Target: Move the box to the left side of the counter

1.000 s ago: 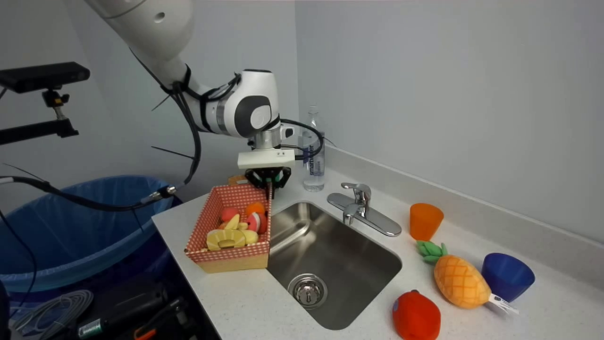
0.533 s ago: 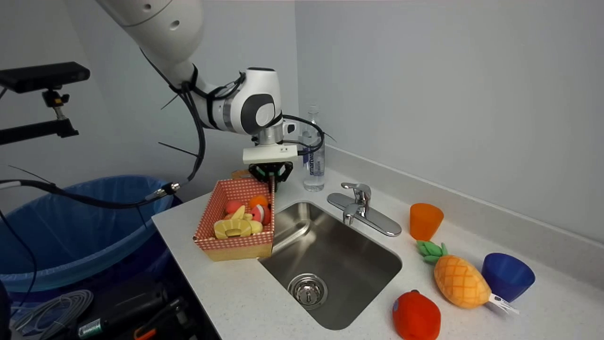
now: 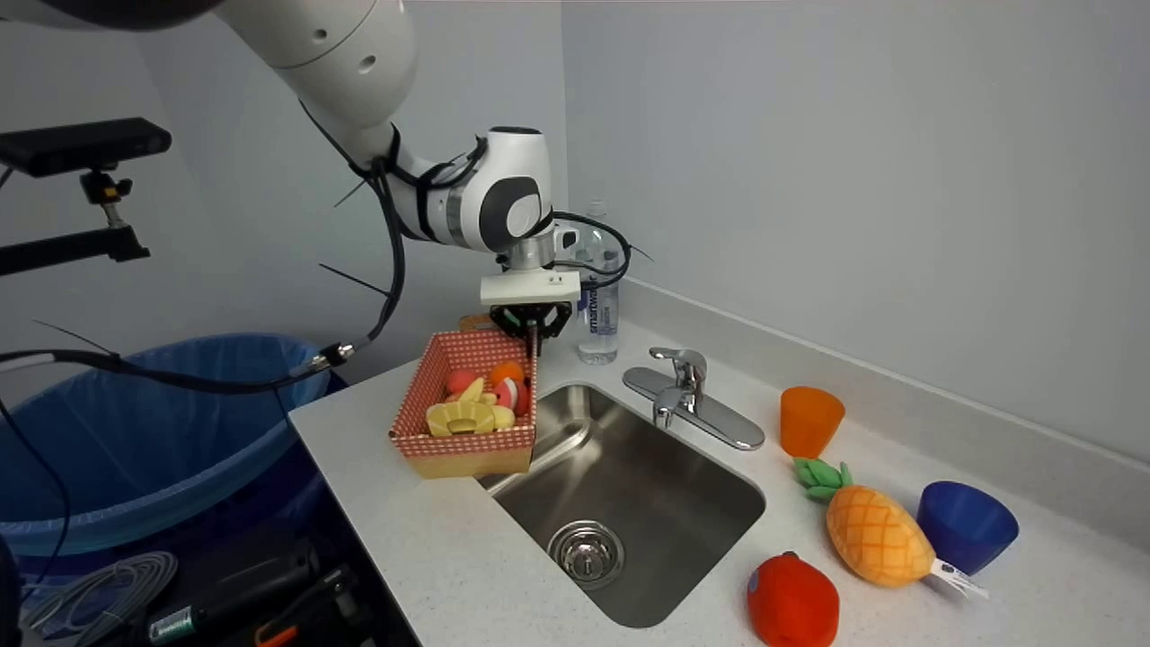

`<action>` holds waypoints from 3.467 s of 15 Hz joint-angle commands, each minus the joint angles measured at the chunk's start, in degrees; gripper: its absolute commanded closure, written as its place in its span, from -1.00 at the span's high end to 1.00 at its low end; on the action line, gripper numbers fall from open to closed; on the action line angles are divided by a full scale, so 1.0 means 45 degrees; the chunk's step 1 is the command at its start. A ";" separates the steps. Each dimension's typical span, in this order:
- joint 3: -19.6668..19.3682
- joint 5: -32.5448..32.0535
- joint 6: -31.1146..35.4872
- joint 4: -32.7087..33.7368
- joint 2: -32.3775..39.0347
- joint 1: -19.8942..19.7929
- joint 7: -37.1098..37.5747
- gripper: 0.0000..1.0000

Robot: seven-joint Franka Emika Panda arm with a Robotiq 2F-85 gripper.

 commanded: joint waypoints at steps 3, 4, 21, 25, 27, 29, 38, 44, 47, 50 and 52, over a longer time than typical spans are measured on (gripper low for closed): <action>-0.0331 0.0027 -0.1157 0.1266 0.0890 0.0382 0.2170 -0.93; -0.0389 0.0035 -0.1382 0.1380 0.1001 0.0475 0.2698 -0.93; -0.0602 0.1100 -0.1995 0.1640 0.1374 0.1495 0.8613 -0.93; -0.0621 0.1140 -0.1983 0.1554 0.1329 0.1503 0.9031 -0.93; -0.0592 0.1218 -0.1982 0.1469 0.1288 0.1477 0.9074 -0.93; -0.0596 0.1235 -0.1912 0.1333 0.1230 0.1499 0.9088 -0.93; -0.0613 0.0471 -0.1765 0.0551 0.0829 0.1685 0.8005 0.37; -0.0685 -0.0633 -0.1363 -0.0066 0.0068 0.1952 0.7423 1.00; -0.0599 -0.0455 -0.1579 0.0398 0.0477 0.1900 0.7539 1.00; -0.0605 -0.0463 -0.1578 0.0363 0.0457 0.1902 0.7541 1.00; -0.0611 -0.0462 -0.1578 0.0363 0.0494 0.1902 0.7541 1.00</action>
